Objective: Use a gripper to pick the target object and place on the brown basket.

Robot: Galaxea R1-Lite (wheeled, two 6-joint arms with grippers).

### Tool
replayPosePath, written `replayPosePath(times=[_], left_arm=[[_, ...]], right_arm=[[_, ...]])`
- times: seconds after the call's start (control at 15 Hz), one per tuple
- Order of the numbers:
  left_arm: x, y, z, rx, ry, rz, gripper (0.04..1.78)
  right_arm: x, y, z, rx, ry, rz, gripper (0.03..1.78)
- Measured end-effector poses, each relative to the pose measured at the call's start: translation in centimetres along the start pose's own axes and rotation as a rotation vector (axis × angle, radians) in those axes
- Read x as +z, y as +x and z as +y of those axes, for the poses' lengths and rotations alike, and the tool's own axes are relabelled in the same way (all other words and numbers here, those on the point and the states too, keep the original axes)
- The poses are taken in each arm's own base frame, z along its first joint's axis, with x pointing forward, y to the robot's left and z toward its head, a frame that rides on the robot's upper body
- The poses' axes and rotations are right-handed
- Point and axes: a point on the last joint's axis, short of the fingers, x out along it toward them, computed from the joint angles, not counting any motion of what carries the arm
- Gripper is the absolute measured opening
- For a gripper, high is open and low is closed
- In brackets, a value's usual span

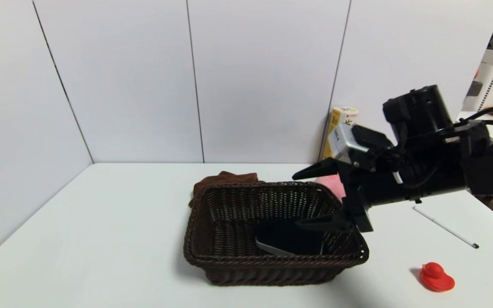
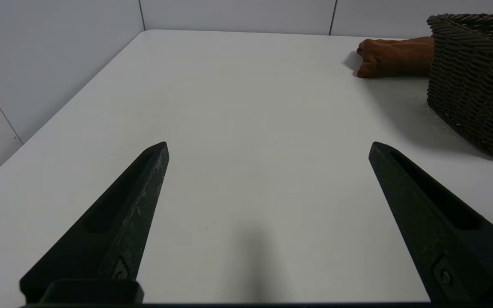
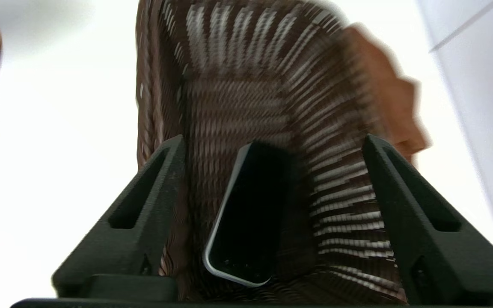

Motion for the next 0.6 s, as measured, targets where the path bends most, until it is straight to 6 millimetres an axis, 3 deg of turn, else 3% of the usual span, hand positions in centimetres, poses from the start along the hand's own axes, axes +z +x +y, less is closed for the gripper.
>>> replayPosePath(times=[0.13,0.27,0.47,0.6], left_arm=[[0.0,0.0,0.0,0.0,0.0,0.0,1.69],[0.0,0.0,0.0,0.0,0.0,0.0,1.69],[0.0,0.0,0.0,0.0,0.0,0.0,1.69],[0.0,0.0,0.0,0.0,0.0,0.0,1.69]], right_arm=[[2.2,-3.0,0.3,-0.08,0.044,-0.055,1.51],[3.8,-7.3,1.1,-0.191,0.085,-0.101,1.56],[3.5,-13.1,4.6,-0.4,0.166,-0.097,1.61],[2.2,-15.3,8.2,-0.607,0.234,-0.024,1.63]])
